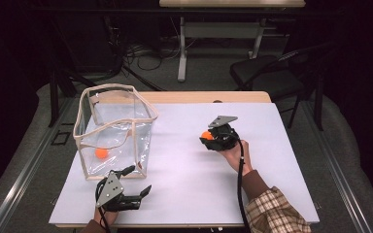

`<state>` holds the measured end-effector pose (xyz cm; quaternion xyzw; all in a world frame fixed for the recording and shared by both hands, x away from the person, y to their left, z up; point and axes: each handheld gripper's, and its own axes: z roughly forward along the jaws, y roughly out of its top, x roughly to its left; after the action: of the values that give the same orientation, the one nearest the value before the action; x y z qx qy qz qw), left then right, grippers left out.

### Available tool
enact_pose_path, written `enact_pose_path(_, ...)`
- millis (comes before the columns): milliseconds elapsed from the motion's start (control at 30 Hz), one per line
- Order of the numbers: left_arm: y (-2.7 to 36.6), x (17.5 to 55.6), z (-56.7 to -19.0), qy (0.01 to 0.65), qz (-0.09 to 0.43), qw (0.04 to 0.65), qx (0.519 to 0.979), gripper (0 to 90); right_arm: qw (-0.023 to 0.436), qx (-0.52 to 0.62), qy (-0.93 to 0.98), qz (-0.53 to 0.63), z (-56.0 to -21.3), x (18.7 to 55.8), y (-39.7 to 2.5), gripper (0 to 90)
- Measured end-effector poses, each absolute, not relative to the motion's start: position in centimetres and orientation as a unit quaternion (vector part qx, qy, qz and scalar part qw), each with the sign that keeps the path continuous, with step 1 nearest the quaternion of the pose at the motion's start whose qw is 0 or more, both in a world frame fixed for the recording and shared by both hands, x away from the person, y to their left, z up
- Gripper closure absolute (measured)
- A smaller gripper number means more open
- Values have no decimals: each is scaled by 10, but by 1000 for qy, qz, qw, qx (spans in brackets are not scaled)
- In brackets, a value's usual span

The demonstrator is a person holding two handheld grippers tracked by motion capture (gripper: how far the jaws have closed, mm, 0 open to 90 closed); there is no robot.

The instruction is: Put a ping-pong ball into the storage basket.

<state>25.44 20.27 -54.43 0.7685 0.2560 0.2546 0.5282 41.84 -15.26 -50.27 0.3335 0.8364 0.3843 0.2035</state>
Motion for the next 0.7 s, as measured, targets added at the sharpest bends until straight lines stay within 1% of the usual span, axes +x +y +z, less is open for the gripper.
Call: enact_pose_path(700,203,254,-544,256,255,528,768,159,216,331,820,414,-480,413,-156,512)
